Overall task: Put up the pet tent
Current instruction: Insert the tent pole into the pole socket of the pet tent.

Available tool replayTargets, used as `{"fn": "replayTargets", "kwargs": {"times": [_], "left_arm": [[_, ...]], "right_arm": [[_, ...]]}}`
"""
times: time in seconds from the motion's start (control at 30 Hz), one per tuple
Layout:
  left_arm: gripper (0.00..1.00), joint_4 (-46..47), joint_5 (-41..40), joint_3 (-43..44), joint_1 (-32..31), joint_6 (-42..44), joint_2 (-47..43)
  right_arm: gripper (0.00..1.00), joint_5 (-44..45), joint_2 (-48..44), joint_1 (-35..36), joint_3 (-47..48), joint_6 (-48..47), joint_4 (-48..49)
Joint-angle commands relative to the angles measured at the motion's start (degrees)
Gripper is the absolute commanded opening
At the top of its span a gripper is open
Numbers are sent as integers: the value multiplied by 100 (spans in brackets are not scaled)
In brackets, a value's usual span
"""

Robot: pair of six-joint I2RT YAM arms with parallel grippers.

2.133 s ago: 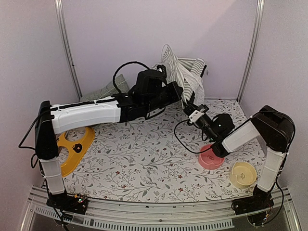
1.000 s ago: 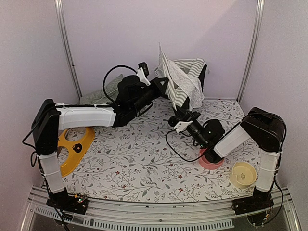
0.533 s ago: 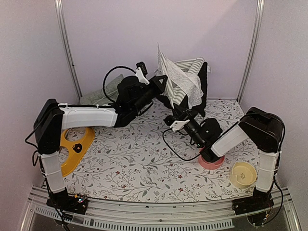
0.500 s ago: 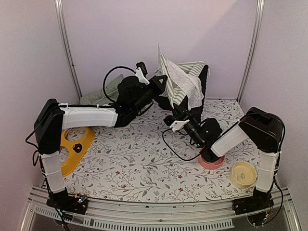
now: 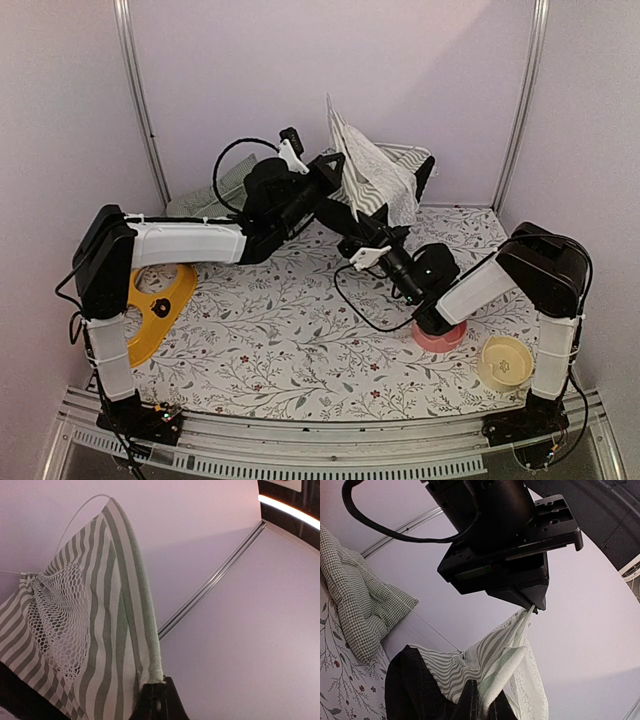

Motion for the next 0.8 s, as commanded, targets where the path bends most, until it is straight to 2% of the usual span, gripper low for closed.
{"fn": "replayTargets", "kwargs": {"times": [0.0, 0.77], "left_arm": [[0, 1584, -974, 623, 628, 322, -134], [0, 1440, -909, 302, 519, 335, -161]], "right_arm": [[0, -403, 176, 338, -142, -6, -506], [0, -135, 25, 341, 383, 402, -1050]]}}
